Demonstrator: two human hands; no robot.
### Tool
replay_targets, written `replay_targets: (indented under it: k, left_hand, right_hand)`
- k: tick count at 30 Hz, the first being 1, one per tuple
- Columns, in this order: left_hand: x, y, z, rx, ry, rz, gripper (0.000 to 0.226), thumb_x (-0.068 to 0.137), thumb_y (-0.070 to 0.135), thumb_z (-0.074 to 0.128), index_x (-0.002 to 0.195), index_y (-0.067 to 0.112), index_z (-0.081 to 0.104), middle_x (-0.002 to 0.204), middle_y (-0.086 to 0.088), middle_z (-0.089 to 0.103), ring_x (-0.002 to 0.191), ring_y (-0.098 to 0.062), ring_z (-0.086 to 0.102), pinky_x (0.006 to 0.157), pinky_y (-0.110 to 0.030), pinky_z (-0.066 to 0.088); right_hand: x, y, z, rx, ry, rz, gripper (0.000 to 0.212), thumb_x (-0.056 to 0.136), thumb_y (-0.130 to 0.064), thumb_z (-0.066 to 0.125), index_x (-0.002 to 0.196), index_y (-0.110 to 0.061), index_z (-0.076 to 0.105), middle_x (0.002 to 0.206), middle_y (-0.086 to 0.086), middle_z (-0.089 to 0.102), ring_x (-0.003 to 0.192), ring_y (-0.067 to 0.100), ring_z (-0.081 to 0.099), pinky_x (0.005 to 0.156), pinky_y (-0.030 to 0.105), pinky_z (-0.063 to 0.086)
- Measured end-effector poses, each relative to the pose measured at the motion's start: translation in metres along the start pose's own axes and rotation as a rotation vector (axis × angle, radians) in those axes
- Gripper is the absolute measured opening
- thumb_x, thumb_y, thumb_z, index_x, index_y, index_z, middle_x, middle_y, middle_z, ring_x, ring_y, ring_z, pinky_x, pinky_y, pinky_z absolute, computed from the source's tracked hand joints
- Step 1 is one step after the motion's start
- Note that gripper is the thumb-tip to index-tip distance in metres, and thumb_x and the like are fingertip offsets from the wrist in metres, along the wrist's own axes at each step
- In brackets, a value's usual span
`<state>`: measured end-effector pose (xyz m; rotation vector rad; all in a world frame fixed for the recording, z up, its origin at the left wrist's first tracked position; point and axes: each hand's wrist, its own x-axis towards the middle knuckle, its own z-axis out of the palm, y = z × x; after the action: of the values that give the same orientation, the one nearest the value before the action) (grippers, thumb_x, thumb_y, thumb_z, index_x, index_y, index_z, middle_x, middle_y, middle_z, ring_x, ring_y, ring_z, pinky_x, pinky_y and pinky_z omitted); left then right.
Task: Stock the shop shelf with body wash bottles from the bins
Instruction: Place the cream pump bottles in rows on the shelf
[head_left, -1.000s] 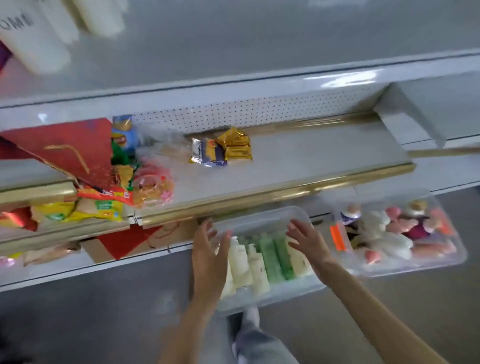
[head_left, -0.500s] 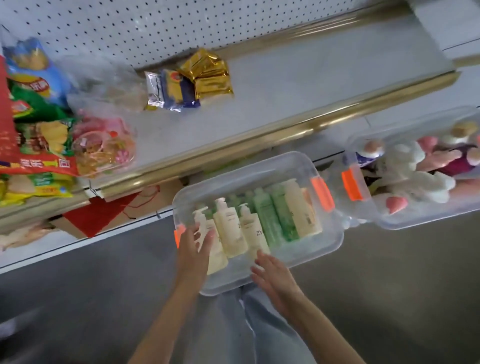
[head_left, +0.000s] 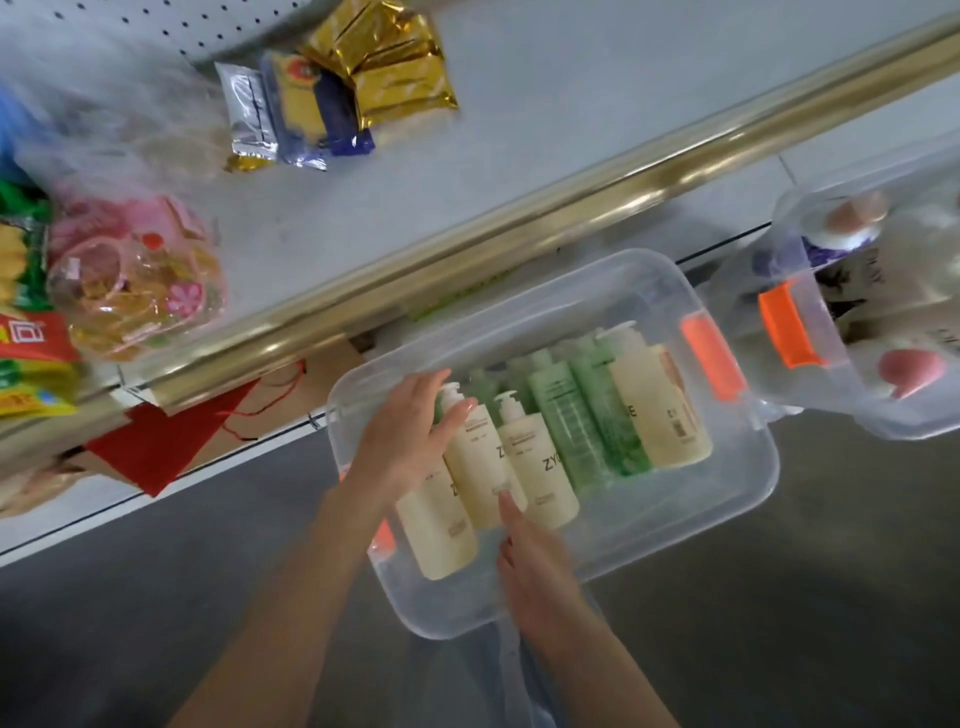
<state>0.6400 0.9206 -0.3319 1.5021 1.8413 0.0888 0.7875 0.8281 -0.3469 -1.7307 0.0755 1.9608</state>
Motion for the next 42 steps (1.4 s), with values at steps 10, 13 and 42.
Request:
replay_targets:
  k: [10,13,42]
  left_hand:
    - [0.033,-0.018,-0.003,0.048,-0.286,-0.068,0.101,0.065,0.093,0.014,0.138,0.03,0.043,0.145,0.005,0.045,0.13,-0.017,0.045,0.104,-0.046,0.04]
    - [0.037,-0.021,-0.002,0.024,-0.327,-0.104,0.111,0.055,0.097,0.011,0.142,0.034,0.038,0.145,0.007,0.045,0.131,-0.017,0.044,0.106,-0.047,0.039]
    - [-0.06,0.098,-0.061,-0.751,0.192,0.085,0.044,0.081,0.051,0.06,0.123,0.041,0.051,0.123,0.013,0.055,0.112,-0.006,0.056,0.095,-0.048,0.049]
  right_hand:
    - [0.016,0.001,0.011,0.142,-0.061,0.042,0.033,0.091,-0.029,0.06,0.123,-0.025,0.053,0.115,-0.001,0.069,0.102,0.013,0.066,0.087,0.03,0.052]
    - [0.019,0.0,0.014,0.176,-0.039,0.065,0.037,0.09,-0.03,0.06,0.125,-0.021,0.053,0.111,0.0,0.071,0.098,0.014,0.068,0.077,0.029,0.054]
    - [-0.101,-0.056,0.027,0.217,-0.002,-0.231,0.05,0.093,-0.039,0.05,0.135,-0.011,0.049,0.117,0.001,0.068,0.101,0.008,0.067,0.081,0.021,0.056]
